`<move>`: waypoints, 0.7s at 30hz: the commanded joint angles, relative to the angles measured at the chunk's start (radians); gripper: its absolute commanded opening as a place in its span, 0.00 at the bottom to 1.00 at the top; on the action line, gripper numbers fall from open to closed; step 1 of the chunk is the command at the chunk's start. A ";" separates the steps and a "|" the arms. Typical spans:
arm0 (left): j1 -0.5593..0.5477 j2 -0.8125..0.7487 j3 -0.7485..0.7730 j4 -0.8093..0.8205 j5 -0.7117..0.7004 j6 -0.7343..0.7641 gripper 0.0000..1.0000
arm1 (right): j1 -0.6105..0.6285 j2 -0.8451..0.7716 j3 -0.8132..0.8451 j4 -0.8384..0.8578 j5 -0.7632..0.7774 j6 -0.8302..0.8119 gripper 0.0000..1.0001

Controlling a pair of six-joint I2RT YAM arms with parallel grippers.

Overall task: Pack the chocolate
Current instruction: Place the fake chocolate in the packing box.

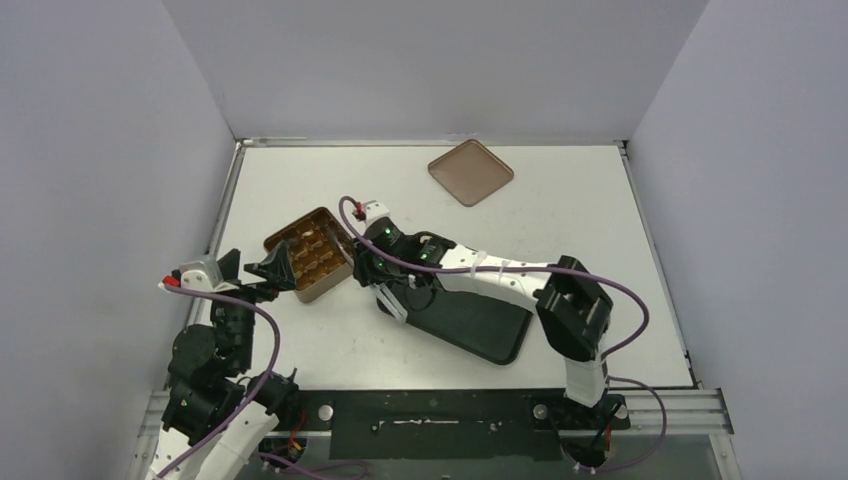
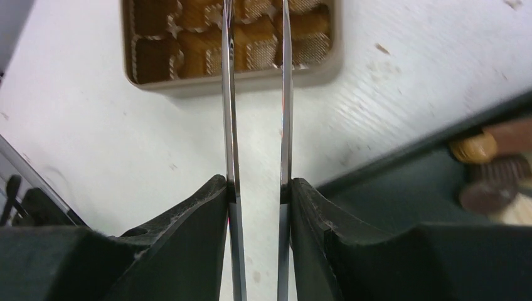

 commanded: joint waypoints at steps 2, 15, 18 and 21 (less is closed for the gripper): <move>0.000 -0.017 0.011 0.027 -0.017 0.002 0.97 | 0.020 0.129 0.211 0.141 -0.087 -0.042 0.16; -0.008 -0.013 0.009 0.028 -0.016 0.002 0.97 | 0.047 0.428 0.559 0.114 -0.146 -0.084 0.20; -0.010 -0.012 0.011 0.027 -0.013 0.001 0.97 | 0.047 0.469 0.605 0.117 -0.164 -0.083 0.20; -0.011 -0.015 0.010 0.029 -0.014 0.002 0.97 | 0.049 0.508 0.647 0.115 -0.175 -0.080 0.21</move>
